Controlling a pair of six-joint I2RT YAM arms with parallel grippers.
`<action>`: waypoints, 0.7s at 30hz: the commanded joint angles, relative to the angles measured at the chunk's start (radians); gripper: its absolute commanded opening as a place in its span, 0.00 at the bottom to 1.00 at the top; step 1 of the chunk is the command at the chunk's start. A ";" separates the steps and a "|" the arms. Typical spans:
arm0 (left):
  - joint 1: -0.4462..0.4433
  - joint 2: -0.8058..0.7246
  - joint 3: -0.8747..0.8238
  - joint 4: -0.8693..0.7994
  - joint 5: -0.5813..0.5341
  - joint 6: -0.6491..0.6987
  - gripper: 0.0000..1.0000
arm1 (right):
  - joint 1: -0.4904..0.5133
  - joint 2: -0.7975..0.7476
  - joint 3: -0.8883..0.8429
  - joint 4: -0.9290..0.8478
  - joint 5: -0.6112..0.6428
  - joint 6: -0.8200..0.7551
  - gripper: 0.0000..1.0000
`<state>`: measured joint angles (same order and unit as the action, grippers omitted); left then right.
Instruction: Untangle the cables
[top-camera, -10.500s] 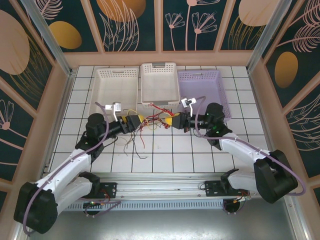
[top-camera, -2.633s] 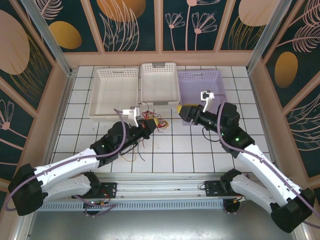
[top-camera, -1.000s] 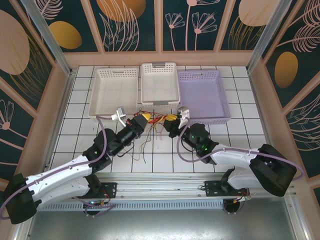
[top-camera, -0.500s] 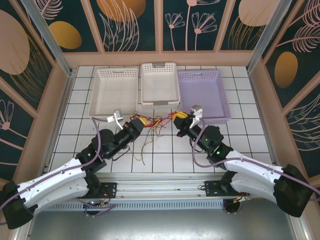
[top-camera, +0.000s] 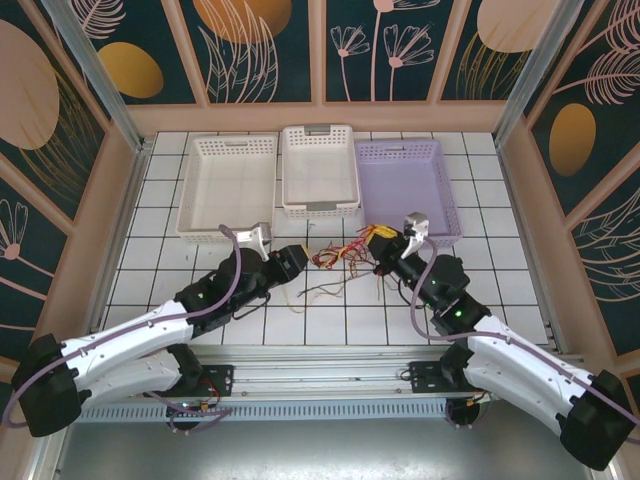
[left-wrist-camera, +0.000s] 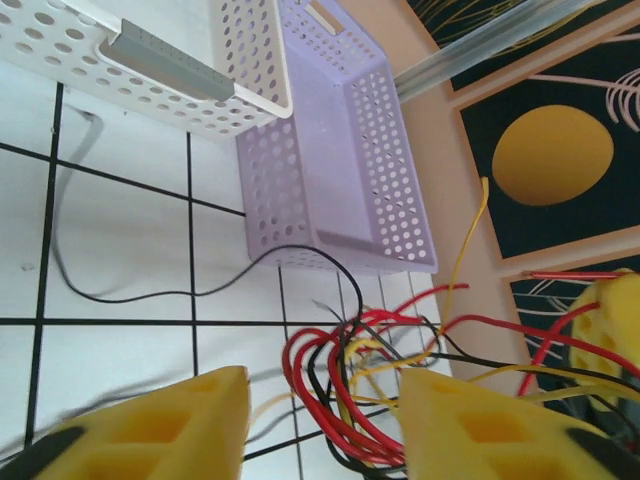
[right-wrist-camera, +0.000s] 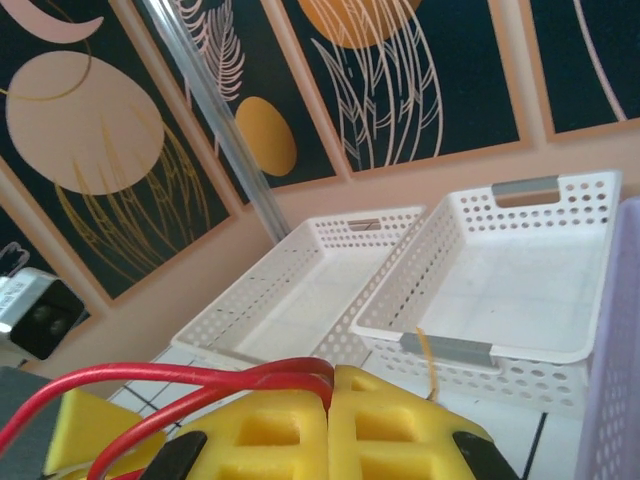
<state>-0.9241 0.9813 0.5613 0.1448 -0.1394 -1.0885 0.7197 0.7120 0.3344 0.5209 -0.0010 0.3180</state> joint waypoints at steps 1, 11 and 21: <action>-0.001 0.002 -0.014 0.055 0.012 0.029 0.55 | -0.012 -0.026 -0.014 0.030 -0.117 0.040 0.00; -0.002 -0.077 -0.086 0.316 0.230 0.141 0.75 | -0.027 0.022 -0.002 0.039 -0.119 0.056 0.00; -0.002 -0.030 -0.158 0.444 0.405 0.121 0.75 | -0.051 0.069 -0.009 0.139 -0.153 0.124 0.00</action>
<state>-0.9241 0.9386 0.4210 0.5228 0.1913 -0.9764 0.6781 0.7799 0.3279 0.5636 -0.1337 0.4046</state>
